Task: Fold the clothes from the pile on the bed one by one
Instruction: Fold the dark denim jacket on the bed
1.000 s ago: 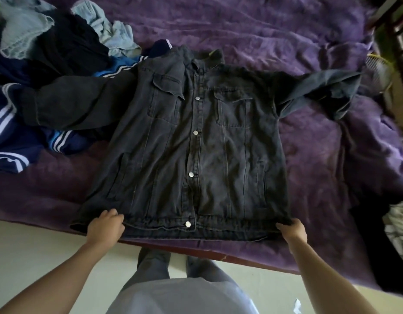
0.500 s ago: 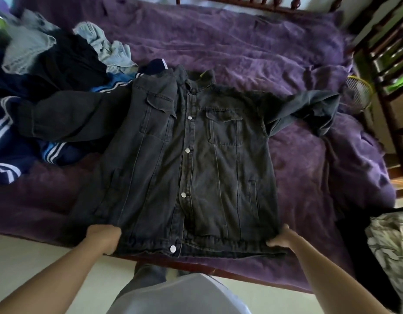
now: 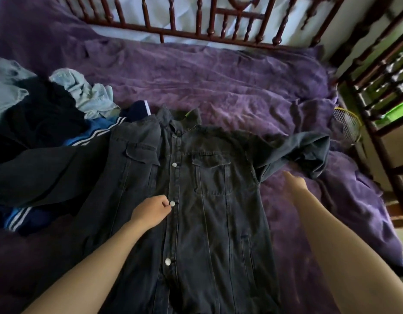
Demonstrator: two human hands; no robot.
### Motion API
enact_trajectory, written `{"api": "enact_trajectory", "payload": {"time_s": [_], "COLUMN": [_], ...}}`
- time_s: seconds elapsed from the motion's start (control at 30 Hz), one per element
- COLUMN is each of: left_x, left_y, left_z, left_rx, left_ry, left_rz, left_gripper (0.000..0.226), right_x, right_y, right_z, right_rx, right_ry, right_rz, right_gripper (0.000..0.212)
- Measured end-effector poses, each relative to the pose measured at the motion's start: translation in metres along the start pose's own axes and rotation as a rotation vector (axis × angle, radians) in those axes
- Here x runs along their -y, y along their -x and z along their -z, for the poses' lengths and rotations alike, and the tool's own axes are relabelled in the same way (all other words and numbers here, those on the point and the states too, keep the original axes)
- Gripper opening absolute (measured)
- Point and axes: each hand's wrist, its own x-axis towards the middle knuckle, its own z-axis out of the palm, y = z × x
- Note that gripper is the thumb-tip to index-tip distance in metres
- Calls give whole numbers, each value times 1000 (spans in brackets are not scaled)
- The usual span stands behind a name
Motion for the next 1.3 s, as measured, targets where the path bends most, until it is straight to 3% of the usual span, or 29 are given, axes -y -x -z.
{"api": "enact_trajectory", "payload": {"time_s": [0.1,0.3,0.47,0.57,0.67,0.8,0.9,0.97,1.07,1.2,1.27,1.3], "left_x": [-7,-10,-10,-11,-13,-32,-67,-95,-131,-134,-117,-106], "left_y": [-35,-91,-108,-104,-94,-73,-53,-33,6,44,53,56], "left_z": [16,27,24,21,22,30,37,41,37,10,-2,-5], "left_rx": [-13,-73,-90,-69,-53,-47,-28,63,336,660,739,739], "left_ry": [165,317,380,387,389,489,662,801,1120,1384,1512,1574], "left_rz": [-12,0,44,60,62,58,47,23,57,128,134,168], "left_gripper": [12,13,12,12,12,17,17,15,25,47,57,60], "right_x": [9,14,18,16,11,28,50,60,64,41,25,14], "right_y": [-33,-95,-136,-151,-139,-77,-2,57,139,222,242,246], "right_z": [-1,20,34,40,56,90,114,118,96,31,-1,-13], "right_rx": [-54,-279,-231,-234,-285,-397,-340,-303,-309,-279,-57,142], "right_ry": [48,372,478,362,193,-197,-157,55,314,614,775,797], "right_rz": [38,-23,1,74,154,350,582,798,1133,1337,1346,1259], "right_gripper": [29,38,40,34,14,24,19,21,18,25,24,26]}}
